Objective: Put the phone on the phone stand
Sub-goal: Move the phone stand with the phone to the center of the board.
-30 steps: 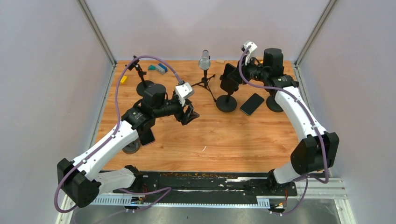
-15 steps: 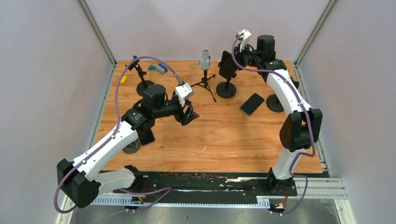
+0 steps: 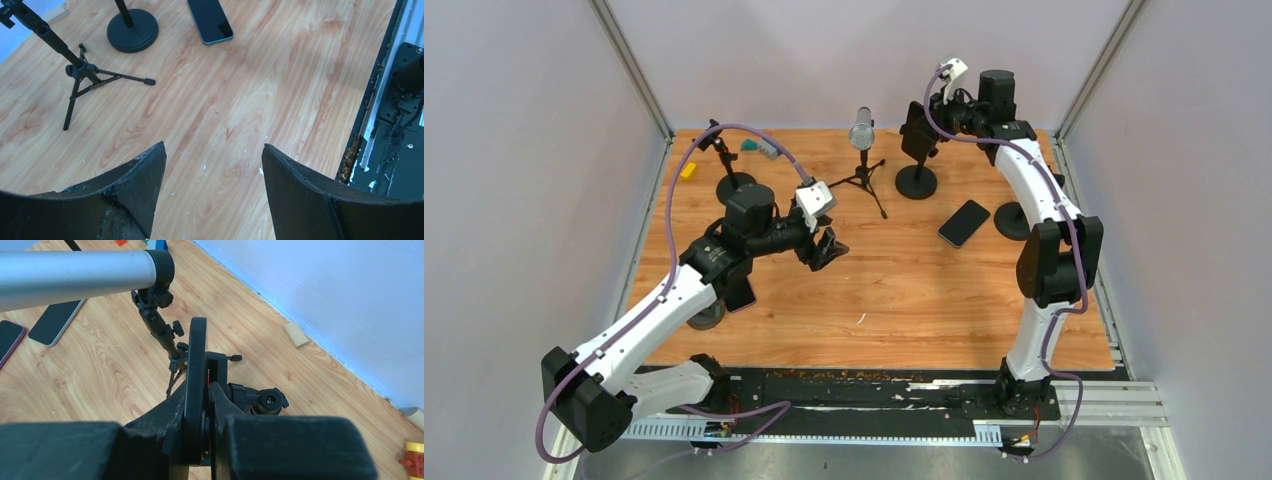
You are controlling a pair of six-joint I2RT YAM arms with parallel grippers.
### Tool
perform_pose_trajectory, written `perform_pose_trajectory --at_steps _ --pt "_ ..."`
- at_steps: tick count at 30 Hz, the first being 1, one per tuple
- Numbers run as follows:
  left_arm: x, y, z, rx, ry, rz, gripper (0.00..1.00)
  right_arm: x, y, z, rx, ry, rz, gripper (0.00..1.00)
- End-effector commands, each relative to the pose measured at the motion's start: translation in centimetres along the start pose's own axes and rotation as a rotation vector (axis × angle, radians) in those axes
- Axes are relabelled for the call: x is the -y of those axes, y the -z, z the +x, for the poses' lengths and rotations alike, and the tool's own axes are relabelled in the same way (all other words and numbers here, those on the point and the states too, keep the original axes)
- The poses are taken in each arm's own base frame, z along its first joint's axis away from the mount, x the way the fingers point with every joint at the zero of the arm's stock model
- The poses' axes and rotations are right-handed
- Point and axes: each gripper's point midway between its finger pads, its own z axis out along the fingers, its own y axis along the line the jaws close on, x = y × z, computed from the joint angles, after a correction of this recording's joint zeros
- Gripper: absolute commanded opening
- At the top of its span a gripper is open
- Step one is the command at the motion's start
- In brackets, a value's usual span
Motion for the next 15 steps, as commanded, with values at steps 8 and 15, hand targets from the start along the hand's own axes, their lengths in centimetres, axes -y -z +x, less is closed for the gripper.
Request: perform_pose_trajectory --at_steps 8,15 --pt "0.1 0.4 -1.2 0.048 -0.048 0.000 0.78 0.1 1.0 -5.3 0.142 0.204 -0.031 0.04" --pt "0.1 0.5 -1.2 0.049 -0.051 0.001 0.78 0.4 1.3 -4.6 0.114 0.223 -0.046 0.10"
